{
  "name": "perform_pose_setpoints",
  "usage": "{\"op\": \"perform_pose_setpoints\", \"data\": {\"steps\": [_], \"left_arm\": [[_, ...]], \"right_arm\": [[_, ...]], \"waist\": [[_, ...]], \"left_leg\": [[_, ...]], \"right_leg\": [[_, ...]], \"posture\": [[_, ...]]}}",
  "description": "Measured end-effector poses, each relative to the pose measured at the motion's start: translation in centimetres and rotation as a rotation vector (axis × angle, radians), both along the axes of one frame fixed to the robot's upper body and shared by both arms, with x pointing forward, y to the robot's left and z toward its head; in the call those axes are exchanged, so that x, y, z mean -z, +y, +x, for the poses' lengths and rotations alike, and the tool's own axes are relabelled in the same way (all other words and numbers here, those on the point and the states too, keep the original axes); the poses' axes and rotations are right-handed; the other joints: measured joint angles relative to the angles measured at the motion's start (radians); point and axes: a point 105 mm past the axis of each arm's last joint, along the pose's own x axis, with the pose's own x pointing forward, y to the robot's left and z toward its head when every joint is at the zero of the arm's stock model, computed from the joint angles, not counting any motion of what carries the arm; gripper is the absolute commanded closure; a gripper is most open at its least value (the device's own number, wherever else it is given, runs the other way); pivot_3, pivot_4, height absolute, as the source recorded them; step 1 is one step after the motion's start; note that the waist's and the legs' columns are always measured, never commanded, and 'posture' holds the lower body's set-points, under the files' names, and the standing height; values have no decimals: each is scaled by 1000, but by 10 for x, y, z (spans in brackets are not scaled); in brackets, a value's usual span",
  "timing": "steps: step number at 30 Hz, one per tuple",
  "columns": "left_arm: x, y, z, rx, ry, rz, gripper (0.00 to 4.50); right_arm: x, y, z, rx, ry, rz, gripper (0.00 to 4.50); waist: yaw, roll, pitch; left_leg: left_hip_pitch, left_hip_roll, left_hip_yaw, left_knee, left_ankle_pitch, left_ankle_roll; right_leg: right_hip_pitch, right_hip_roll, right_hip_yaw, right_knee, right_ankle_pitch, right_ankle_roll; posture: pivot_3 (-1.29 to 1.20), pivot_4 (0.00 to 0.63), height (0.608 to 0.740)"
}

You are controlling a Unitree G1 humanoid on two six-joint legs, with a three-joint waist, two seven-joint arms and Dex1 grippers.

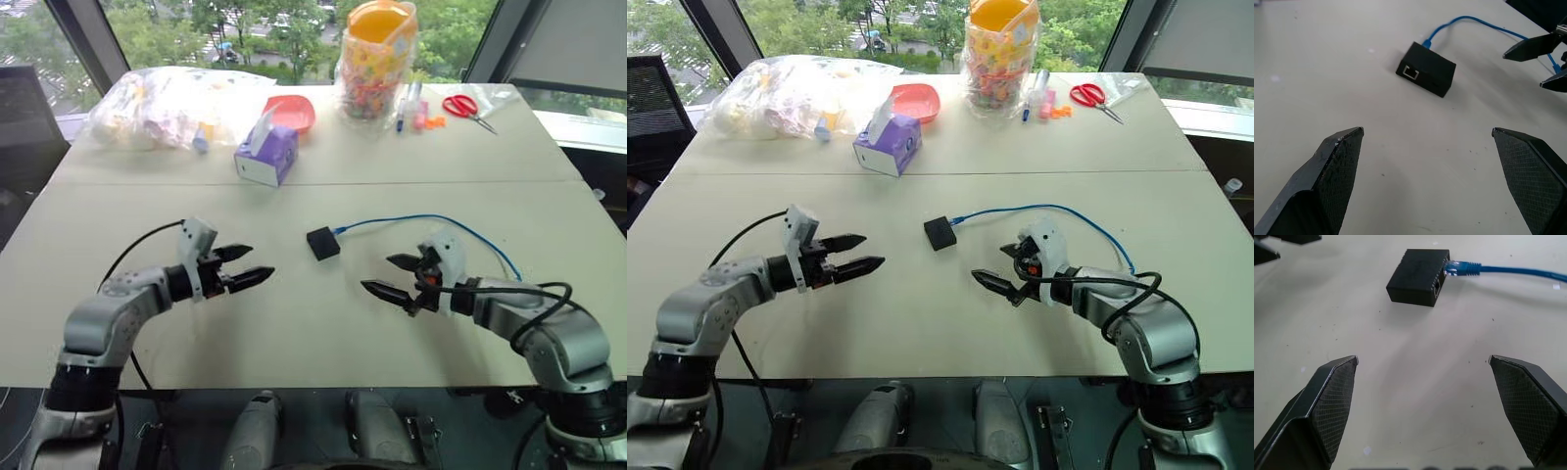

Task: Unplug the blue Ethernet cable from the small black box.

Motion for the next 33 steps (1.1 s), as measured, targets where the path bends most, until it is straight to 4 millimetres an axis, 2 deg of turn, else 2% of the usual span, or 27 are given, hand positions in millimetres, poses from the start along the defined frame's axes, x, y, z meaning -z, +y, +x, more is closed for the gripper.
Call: {"op": "perform_pose_setpoints", "data": {"steps": [7, 13, 17, 21, 29, 31, 33], "left_arm": [[-6, -2, 1, 46, -2, -2, 76], [-10, -1, 1, 69, -2, 19, 76], [-9, -3, -1, 79, -1, 22, 76], [-10, -3, -2, 80, -4, 21, 76], [-11, -3, -1, 70, -16, 18, 76], [-12, -5, 0, 60, -24, 9, 76], [-14, -9, -1, 65, -41, 3, 76]], "right_arm": [[-12, -2, 2, -39, -14, -38, 0], [-30, 1, 7, -102, -59, -67, 0], [-30, -1, 13, -113, -79, -97, 0], [-40, 0, 24, -161, -150, -154, 0], [-41, 6, 61, -202, -248, -288, 0], [-44, 15, 87, -206, -276, -352, 0], [-45, 21, 103, -232, -303, -421, 0]], "waist": [[3, -1, 4], [1, -2, 7], [2, -2, 9], [0, -1, 9], [-3, -2, 9], [-14, -1, 11], [-20, -2, 12]], "left_leg": [[-1, 0, 0, -1, 0, 0], [-1, 0, 0, 0, 0, 0], [-1, 0, 0, 0, 0, 0], [-1, 0, 0, 1, 0, 0], [-1, 0, 1, 2, 0, 0], [0, 0, 4, 2, 1, -1], [0, 0, 3, 2, 2, -2]], "right_leg": [[0, 0, 0, 0, 1, 4], [0, 0, 0, 0, 2, 4], [0, -1, 0, 0, 2, 4], [0, -1, 0, 0, 2, 4], [-2, -1, 0, 5, 2, 5], [-4, -1, 3, 8, 2, 4], [-4, 0, 2, 9, 2, 4]], "posture": [[0, 150, 740], [0, 150, 740], [0, 150, 740], [0, 150, 740], [0, 150, 740], [0, 150, 740], [0, 150, 740]]}}
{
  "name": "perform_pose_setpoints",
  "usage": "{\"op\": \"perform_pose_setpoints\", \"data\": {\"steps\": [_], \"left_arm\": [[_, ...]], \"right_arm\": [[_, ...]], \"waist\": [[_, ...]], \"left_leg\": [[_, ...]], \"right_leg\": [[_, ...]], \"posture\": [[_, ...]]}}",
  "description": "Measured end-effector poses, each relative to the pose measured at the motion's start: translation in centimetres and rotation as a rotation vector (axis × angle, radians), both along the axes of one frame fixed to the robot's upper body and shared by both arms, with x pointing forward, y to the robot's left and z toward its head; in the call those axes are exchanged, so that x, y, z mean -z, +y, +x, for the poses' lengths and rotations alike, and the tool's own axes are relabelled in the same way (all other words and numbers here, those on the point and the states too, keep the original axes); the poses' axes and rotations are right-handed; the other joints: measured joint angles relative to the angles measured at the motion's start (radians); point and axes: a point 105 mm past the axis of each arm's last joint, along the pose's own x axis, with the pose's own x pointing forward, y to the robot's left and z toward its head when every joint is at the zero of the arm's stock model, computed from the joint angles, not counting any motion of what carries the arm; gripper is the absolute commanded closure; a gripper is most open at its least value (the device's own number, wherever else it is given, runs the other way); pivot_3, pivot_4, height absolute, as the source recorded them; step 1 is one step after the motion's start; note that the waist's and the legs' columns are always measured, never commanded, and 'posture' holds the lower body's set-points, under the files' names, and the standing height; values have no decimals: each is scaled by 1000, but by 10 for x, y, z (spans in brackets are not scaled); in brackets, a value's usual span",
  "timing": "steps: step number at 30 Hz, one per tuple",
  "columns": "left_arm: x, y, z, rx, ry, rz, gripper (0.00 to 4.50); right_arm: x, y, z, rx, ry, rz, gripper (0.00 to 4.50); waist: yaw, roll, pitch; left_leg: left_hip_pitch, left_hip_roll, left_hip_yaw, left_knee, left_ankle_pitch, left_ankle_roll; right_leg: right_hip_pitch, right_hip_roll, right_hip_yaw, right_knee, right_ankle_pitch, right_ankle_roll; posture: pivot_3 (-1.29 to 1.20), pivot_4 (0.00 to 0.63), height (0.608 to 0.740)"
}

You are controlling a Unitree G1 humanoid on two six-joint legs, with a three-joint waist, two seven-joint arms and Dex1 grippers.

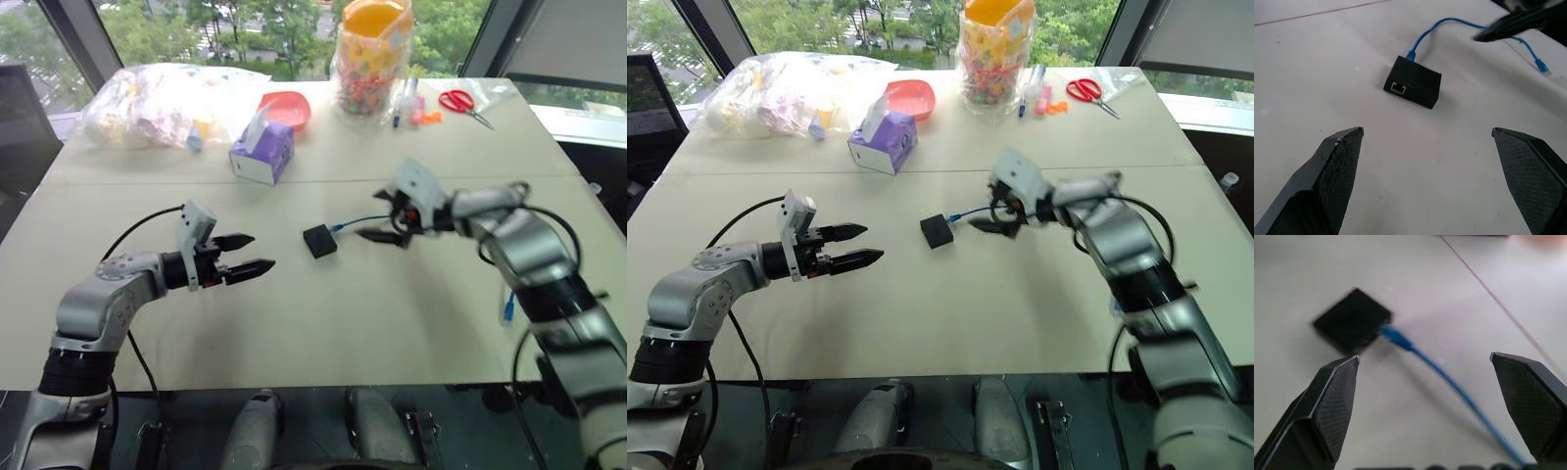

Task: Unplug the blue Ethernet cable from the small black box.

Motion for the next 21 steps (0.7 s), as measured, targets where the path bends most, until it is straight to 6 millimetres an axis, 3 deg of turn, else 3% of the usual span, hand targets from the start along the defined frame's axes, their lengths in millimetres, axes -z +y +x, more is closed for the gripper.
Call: {"op": "perform_pose_setpoints", "data": {"steps": [8, 14, 17, 21], "left_arm": [[-1, 7, -2, -60, -26, 7, 76], [-2, 10, -6, -93, -43, 16, 76], [-2, 14, -6, -117, -48, 17, 19], [-3, 14, -7, -127, -51, 20, 19]], "right_arm": [[43, 26, 32, -40, 127, -72, 0], [43, 32, 42, -51, 127, -108, 0], [48, 37, 41, -45, 181, -73, 888], [54, 49, 33, -90, 251, -52, 2881]], "waist": [[-9, 0, 0], [-12, 0, 0], [-19, 0, 0], [-36, 0, 0]], "left_leg": [[-1, 0, 0, -1, 1, -1], [1, 0, 0, -1, 2, -3], [3, 0, 0, -1, 2, -3], [8, 0, 0, -1, 2, -3]], "right_leg": [[-3, 0, 1, 2, 0, 0], [-2, 0, 1, 4, 1, -1], [-1, 1, 1, 7, 1, -1], [2, 1, 2, 9, 1, -1]], "posture": [[0, 150, 740], [0, 150, 740], [0, 150, 740], [0, 150, 740]]}}
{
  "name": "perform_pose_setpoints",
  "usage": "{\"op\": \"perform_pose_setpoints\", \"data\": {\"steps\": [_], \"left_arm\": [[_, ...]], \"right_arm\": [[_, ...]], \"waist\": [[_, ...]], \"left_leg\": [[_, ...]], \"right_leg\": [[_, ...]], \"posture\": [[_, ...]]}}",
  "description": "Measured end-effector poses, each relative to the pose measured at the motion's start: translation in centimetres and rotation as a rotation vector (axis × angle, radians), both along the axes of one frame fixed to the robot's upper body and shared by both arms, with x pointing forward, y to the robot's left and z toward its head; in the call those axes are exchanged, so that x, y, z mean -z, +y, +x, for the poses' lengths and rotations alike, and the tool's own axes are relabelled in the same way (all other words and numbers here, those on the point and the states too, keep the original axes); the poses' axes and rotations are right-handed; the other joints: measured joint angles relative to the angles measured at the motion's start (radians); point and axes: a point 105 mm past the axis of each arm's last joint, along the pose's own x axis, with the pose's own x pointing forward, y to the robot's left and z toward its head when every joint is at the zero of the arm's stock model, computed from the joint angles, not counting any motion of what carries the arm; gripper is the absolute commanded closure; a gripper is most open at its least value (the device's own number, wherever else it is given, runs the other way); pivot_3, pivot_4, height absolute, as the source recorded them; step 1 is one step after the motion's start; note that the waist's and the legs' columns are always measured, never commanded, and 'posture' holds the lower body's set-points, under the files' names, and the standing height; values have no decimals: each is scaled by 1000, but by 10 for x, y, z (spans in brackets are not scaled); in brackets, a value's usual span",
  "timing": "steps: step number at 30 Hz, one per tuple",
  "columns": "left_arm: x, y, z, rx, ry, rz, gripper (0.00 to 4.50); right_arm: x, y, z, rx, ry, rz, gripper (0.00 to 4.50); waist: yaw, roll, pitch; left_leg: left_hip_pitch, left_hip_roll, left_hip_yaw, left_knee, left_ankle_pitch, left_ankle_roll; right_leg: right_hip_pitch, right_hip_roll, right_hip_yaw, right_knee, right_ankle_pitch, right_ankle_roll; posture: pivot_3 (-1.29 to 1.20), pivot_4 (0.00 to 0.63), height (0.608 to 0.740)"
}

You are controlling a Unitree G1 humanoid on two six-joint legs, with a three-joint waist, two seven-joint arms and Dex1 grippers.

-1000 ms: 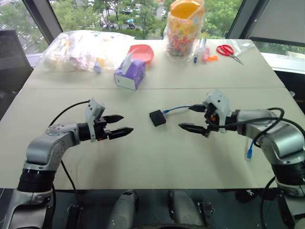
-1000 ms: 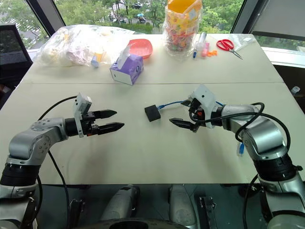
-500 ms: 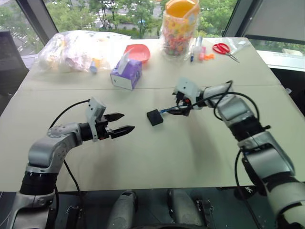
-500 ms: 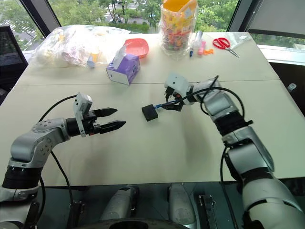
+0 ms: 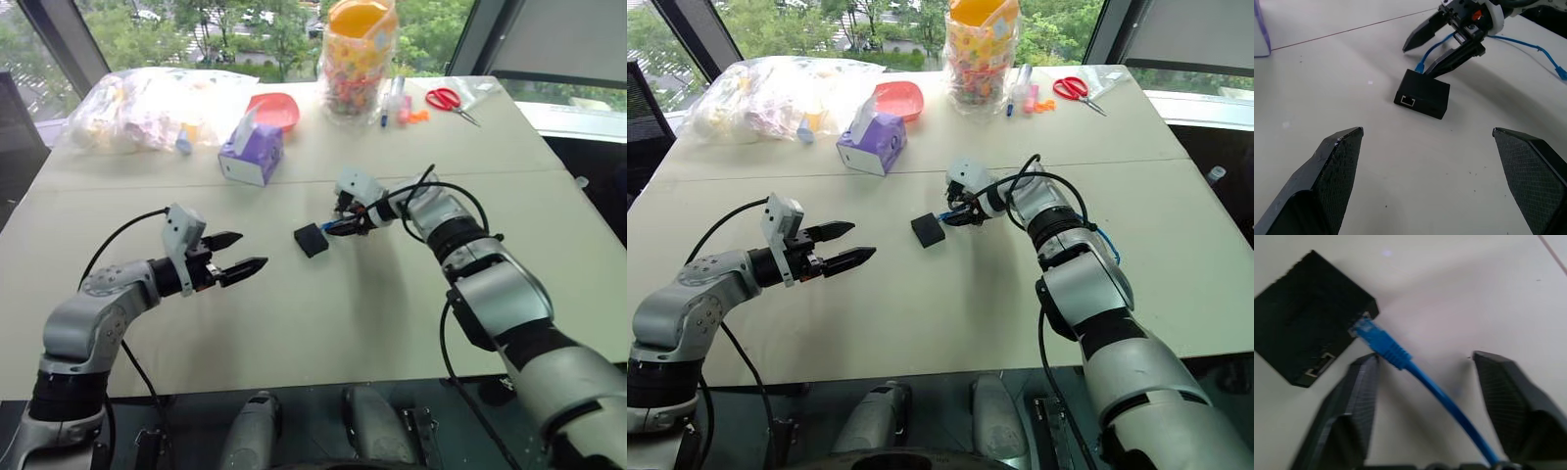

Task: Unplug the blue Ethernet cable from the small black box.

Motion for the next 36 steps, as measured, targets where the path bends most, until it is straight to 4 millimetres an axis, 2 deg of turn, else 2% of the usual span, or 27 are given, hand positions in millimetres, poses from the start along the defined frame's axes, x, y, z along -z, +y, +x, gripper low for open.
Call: {"op": "perform_pose_setpoints", "data": {"steps": [3, 4, 8, 11, 16, 19, 21, 25, 29, 34, 35, 36], "left_arm": [[-1, -1, 0, 1, -4, 2, 19], [-1, -1, 0, 1, -5, 2, 19], [-3, -1, 2, 2, -10, 0, 19], [-6, -1, 7, 1, -14, -6, 19], [-16, -5, 21, 17, -20, -35, 19], [-26, -17, 27, 69, -22, -71, 19], [-33, -24, 31, 100, -15, -103, 19], [-46, -36, 33, 178, 16, -171, 19], [-55, -43, 33, 233, 39, -212, 19], [-56, -46, 31, 279, 54, -229, 19], [-56, -47, 31, 285, 54, -233, 578], [-56, -48, 31, 288, 55, -236, 891]], "right_arm": [[0, 5, -5, -42, 29, -12, 4371], [0, 5, -6, -46, 32, -13, 4445], [-1, 6, -11, -85, 11, -43, 4445], [-8, 4, -15, -106, -90, -68, 4445], [-60, 0, -27, -141, -523, -40, 4445], [-80, -6, -39, -127, -684, -39, 4445], [-84, -10, -49, -123, -756, -50, 4445], [-91, -4, -69, -150, -847, -22, 4445], [-101, 3, -79, -192, -937, -32, 4445], [-99, 8, -84, -226, -972, -38, 4445], [-98, 9, -85, -235, -977, -38, 4500], [-99, 9, -86, -241, -985, -39, 4500]], "waist": [[0, 0, 0], [0, 0, 0], [3, 0, 0], [6, 0, 0], [18, 0, 0], [28, 0, 0], [29, 0, 0], [26, -1, 0], [27, -1, 0], [28, -1, 0], [29, -1, 0], [29, -1, 0]], "left_leg": [[3, 0, 0, 0, 0, 0], [3, 0, 0, 0, 0, 0], [2, 0, 0, 0, 0, 0], [0, -1, -1, 1, 0, 0], [-10, -1, -1, 6, 0, -1], [-10, -1, -1, 6, 0, -1], [-10, -1, -1, 6, 0, -1], [-10, -1, 0, 7, 0, 0], [-10, -1, 0, 8, 0, 0], [-10, -1, 0, 8, 0, 0], [-10, -1, 0, 8, 0, 0], [-10, -1, 0, 8, 0, 0]], "right_leg": [[1, 0, 0, 3, 0, 0], [1, 0, 0, 4, 0, 0], [1, 0, 0, 4, 0, 0], [-1, 0, 0, 4, 0, 0], [-11, 0, 0, 8, 0, 0], [-10, 0, 0, 8, 0, 0], [-10, 0, 0, 8, 0, 0], [-10, 0, 1, 8, 0, 0], [-10, 0, 1, 8, 0, 0], [-10, -1, 1, 8, 0, 0], [-10, -1, 1, 8, 0, 0], [-10, -1, 1, 8, 0, 0]], "posture": [[0, 150, 740], [0, 150, 740], [0, 150, 740], [0, 150, 740], [0, 150, 740], [0, 150, 740], [0, 150, 740], [0, 150, 740], [0, 150, 740], [0, 150, 740], [0, 150, 740], [0, 150, 740]]}}
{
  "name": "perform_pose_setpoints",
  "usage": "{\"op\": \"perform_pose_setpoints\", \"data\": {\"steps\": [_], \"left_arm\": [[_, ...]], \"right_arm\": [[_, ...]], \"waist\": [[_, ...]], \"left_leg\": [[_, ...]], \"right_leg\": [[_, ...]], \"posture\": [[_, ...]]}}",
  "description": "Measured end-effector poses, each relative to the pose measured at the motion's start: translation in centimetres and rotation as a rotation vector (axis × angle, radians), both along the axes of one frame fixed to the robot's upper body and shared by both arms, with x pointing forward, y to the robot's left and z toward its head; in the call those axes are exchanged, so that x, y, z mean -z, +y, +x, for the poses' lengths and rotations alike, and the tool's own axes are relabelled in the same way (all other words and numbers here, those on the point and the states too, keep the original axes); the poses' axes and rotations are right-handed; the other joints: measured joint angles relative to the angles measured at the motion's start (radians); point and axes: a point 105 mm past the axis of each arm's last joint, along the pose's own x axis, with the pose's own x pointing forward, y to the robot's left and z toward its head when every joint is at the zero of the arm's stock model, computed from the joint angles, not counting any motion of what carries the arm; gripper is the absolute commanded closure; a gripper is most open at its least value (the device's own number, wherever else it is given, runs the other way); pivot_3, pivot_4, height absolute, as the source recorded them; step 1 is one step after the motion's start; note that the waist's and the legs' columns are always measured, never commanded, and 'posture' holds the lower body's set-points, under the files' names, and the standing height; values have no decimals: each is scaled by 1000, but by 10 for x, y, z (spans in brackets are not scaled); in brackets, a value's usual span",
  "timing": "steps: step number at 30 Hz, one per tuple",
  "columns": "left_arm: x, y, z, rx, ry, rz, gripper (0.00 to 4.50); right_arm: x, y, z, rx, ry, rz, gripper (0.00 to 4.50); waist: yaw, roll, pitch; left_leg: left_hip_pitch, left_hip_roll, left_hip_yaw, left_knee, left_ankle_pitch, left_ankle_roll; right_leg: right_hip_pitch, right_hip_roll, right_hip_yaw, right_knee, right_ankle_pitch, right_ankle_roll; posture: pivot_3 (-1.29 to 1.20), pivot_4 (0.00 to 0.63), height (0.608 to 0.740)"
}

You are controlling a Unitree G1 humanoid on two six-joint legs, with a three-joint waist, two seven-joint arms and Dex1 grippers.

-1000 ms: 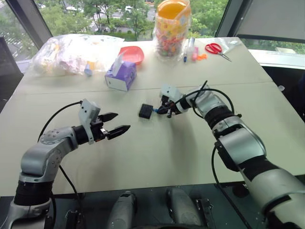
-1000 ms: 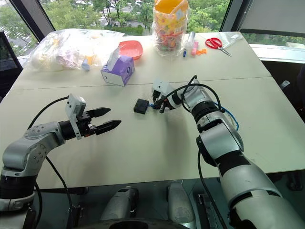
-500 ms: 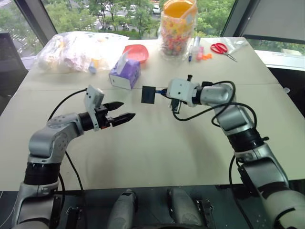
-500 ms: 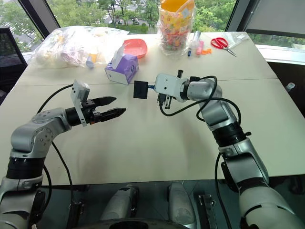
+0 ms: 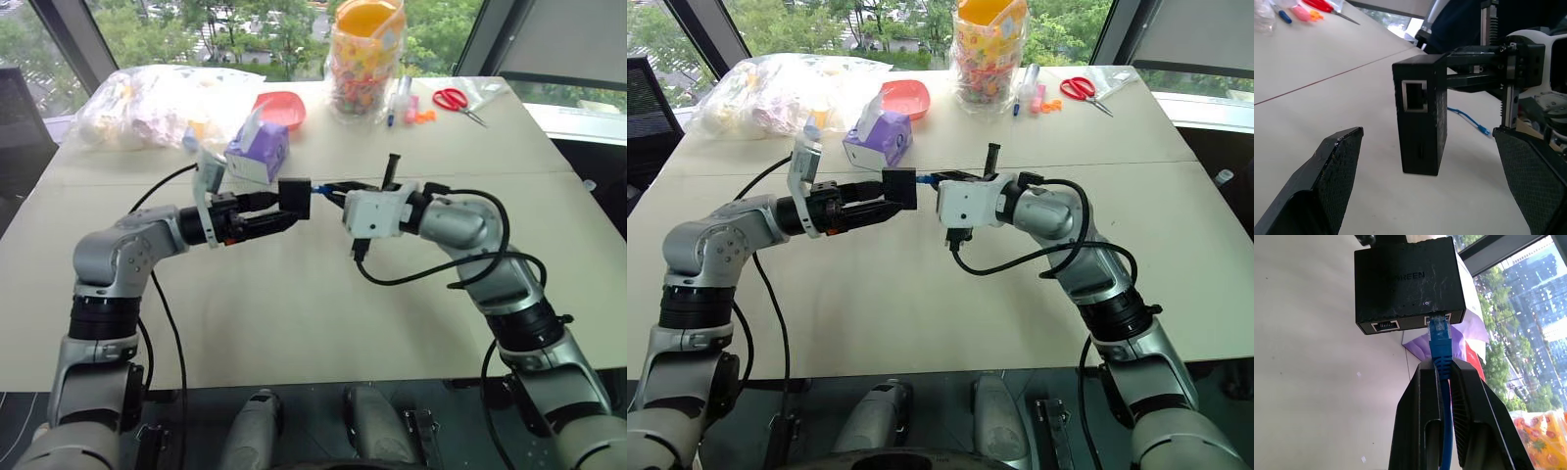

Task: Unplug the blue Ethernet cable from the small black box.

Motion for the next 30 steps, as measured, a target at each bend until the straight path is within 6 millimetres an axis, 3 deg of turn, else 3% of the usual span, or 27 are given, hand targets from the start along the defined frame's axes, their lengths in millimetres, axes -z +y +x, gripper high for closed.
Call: {"op": "perform_pose_setpoints", "data": {"steps": [7, 8, 10, 13, 16, 20, 22, 26, 30], "left_arm": [[1, -6, -2, 36, 7, -28, 3864], [2, -7, -3, 41, 7, -25, 4004], [4, -8, -3, 47, 4, -21, 3995], [9, -6, -5, 54, -1, 5, 3995], [17, -2, -7, 59, 16, 35, 3995], [20, 6, -19, 124, -20, 91, 3995], [17, 7, -23, 155, -55, 104, 3995], [12, 7, -28, 190, -101, 117, 3995], [10, 8, -29, 195, -121, 123, 3995]], "right_arm": [[-2, 2, -5, -28, -28, -14, 4500], [-1, 1, -5, -28, -29, -24, 4500], [-1, 1, -6, -31, -25, -34, 4500], [2, 2, -10, -59, 24, -41, 3412], [-1, 11, -26, -142, 140, 8, 2086], [3, 7, -39, -156, 542, 154, 82], [-1, 4, -40, -148, 725, 229, 24], [-21, 0, -44, -150, 921, 332, 24], [-19, 4, -44, -139, 1093, 407, 24]], "waist": [[0, 0, 0], [0, 0, 0], [0, 0, 0], [-1, 0, 0], [0, 0, 0], [1, 0, 0], [2, 0, 0], [2, 0, 0], [2, 0, 0]], "left_leg": [[0, 0, 0, 0, 0, 0], [0, 0, 0, 0, 0, 0], [0, 0, 0, 0, 0, 0], [0, 0, 0, 0, 0, 0], [0, 0, -1, 0, 0, 0], [0, 0, -1, 0, 0, 0], [0, 0, -1, 1, 0, 0], [0, 0, -1, 0, 0, 0], [0, 0, -1, 0, 0, 0]], "right_leg": [[0, 0, 0, 0, 0, 0], [0, 0, 0, 0, 0, 0], [0, 0, 0, 0, 0, 0], [0, 0, 0, 0, 0, 0], [0, 0, 0, 0, 0, 0], [1, 0, 0, 0, 0, 0], [1, 0, 0, 0, 0, -1], [1, 0, 0, 0, 0, -1], [1, 0, 0, 0, 0, 0]], "posture": [[0, 150, 740], [0, 150, 740], [0, 150, 740], [0, 150, 740], [0, 150, 740], [0, 150, 740], [0, 150, 740], [0, 150, 740], [0, 150, 740]]}}
